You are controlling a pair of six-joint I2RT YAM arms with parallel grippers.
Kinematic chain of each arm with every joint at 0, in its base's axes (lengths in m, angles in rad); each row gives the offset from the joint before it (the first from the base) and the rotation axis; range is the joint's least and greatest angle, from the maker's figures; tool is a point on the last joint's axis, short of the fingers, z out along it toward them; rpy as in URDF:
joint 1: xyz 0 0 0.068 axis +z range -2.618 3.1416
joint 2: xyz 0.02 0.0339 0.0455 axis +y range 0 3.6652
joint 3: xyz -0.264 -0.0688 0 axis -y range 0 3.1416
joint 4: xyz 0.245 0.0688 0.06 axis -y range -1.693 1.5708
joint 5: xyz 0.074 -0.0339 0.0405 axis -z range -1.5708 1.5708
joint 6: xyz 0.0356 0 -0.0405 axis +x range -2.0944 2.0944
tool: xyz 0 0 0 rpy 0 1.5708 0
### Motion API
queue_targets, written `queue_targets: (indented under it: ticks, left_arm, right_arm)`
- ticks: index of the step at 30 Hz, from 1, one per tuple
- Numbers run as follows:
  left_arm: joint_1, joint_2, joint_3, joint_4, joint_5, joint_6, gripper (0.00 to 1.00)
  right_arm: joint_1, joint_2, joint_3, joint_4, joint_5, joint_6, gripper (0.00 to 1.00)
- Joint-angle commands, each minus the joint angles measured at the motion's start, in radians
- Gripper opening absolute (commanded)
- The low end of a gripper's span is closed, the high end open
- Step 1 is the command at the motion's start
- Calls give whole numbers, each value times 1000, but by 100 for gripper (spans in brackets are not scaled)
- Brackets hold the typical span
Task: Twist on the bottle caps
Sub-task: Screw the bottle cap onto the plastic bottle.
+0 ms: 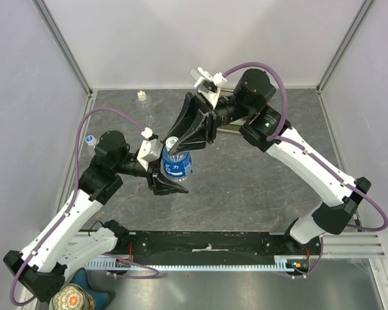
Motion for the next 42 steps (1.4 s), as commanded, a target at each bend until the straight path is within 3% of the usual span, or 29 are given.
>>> queue_targets:
  ticks: [1,4,7,12,18,22,25,26,28,29,32,35,38,41,42]
  left_arm:
    - [4,-21,45,-14,-212,77,2]
    - [7,-22,74,-30,-402,127,2]
    - [8,-25,87,-32,-531,154,2]
    - [13,-34,87,-17,-636,121,2]
    - [21,-37,81,-21,-759,95,2]
    - [22,-42,65,-23,-811,78,2]
    - [22,-50,49,-23,-808,78,2]
    - [22,-50,44,-21,-806,79,2]
    - [24,-56,30,-21,-800,91,2]
    - [22,-59,25,-23,-796,99,2]
    - [24,-62,21,-26,-792,102,2]
    - [25,-68,16,-18,-771,88,2]
    - [27,-71,10,-8,-694,81,2]
    - [28,-61,7,-11,-581,73,2]
    - [28,-57,4,-12,-515,70,2]
  right_arm:
    - [-18,-41,46,-367,179,-236,0]
    - [-18,-37,65,-556,420,-344,0]
    - [-13,-40,11,-574,566,-288,0]
    - [89,-58,-112,-522,974,-203,0]
    - [240,-9,-115,-548,1512,-56,0]
    - [292,27,-103,-543,1665,31,0]
    - [301,75,-15,-581,1628,56,8]
    - [301,84,32,-583,1610,58,22]
    - [300,77,77,-566,1494,44,39]
    - [296,72,125,-563,1463,39,54]
    - [287,40,182,-563,1394,21,70]
    - [258,-9,180,-566,1317,10,82]
    - [182,-55,166,-574,1198,-19,87]
    - [93,-98,161,-531,948,-68,88]
    - [73,-106,166,-502,785,-83,89]
